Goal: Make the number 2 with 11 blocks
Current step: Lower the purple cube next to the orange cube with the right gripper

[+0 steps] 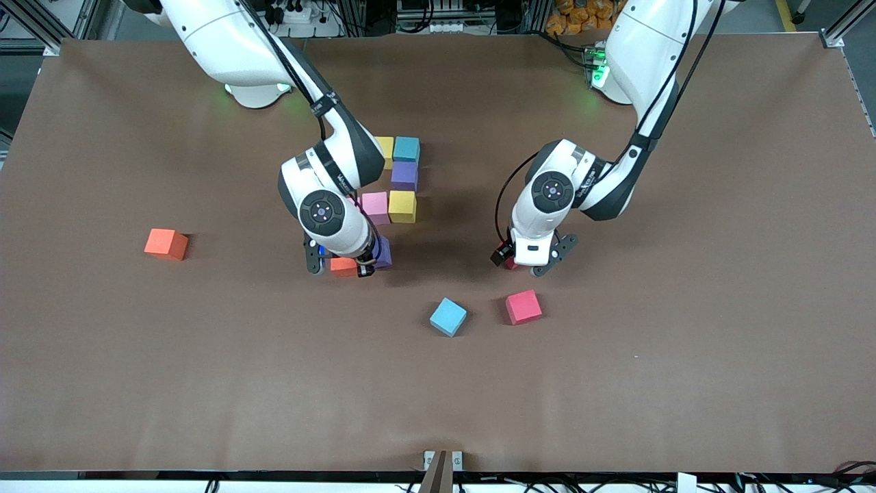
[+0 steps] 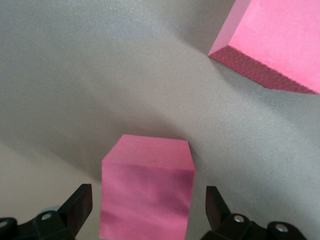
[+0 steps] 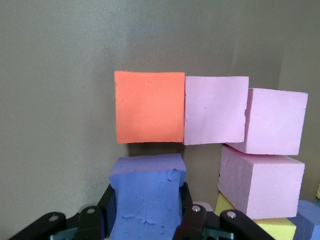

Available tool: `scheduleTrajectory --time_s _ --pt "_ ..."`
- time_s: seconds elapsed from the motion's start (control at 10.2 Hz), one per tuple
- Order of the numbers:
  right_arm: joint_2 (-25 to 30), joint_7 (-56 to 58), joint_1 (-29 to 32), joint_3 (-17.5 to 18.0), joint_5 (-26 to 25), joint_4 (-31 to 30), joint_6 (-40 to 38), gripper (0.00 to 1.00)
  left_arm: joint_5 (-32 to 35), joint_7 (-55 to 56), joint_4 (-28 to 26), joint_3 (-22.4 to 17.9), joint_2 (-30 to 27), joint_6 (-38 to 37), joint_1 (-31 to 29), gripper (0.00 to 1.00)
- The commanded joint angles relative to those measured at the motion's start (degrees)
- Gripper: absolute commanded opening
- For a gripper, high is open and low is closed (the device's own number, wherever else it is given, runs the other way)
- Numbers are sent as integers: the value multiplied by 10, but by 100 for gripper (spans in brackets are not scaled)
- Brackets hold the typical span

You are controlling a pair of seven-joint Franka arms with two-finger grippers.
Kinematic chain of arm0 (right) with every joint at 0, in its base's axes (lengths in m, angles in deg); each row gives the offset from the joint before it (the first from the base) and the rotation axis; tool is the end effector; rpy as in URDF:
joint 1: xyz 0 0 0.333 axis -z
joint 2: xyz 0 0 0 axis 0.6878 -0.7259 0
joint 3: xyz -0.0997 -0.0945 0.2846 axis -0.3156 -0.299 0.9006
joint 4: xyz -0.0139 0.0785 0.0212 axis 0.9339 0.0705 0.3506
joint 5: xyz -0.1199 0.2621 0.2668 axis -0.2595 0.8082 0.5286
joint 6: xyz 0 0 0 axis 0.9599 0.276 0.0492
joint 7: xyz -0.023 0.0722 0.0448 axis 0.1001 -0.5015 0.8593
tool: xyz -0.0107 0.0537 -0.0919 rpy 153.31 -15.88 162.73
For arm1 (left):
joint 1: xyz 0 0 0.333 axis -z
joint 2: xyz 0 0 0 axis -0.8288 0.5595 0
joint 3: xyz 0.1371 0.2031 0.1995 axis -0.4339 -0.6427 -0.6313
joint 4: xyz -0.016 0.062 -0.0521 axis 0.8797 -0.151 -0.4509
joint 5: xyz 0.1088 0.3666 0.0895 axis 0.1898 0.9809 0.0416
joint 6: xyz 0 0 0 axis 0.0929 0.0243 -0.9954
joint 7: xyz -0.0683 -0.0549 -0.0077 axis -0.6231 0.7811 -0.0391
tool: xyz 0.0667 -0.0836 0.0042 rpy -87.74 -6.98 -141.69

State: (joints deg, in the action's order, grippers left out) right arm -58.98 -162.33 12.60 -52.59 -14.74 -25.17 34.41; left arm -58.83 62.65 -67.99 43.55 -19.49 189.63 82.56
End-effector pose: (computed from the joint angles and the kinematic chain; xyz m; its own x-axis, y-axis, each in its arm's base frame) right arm 0.5615 0.3550 0.2526 0.1337 -0.9899 -0.0476 -0.9791 -0.1393 0.1478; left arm 0.5145 -0.3510 0.2029 0.7442 0.6627 -0.0837 0.6647 -0.7471 -0.0057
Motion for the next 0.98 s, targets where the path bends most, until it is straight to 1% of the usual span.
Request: scheduleTrajectory --time_s 0.0,0.1,0.2,0.29,0.39,0.59,0.69,0.88 --pt "3 -18 3 4 4 -15 18 0 14 3 -5 2 0 11 -4 100" --pt "3 -19 3 4 4 -20 31 0 14 3 -5 2 0 11 -4 100" --pt "3 -20 4 4 4 -30 45 0 14 3 -5 2 1 11 -4 98" --pt "3 -21 5 4 4 -35 50 0 14 3 -5 2 1 11 -4 91" --pt "2 -22 5 4 4 -35 50 0 14 3 -5 2 1 11 -4 82" --pt "-2 -22 5 4 3 -36 51 0 14 3 -4 2 2 11 -4 57" --pt "-3 -22 5 4 2 -36 51 0 14 3 -4 2 3 11 -3 49" --pt "-4 -22 5 4 1 -36 53 0 14 2 -4 2 4 11 -3 49"
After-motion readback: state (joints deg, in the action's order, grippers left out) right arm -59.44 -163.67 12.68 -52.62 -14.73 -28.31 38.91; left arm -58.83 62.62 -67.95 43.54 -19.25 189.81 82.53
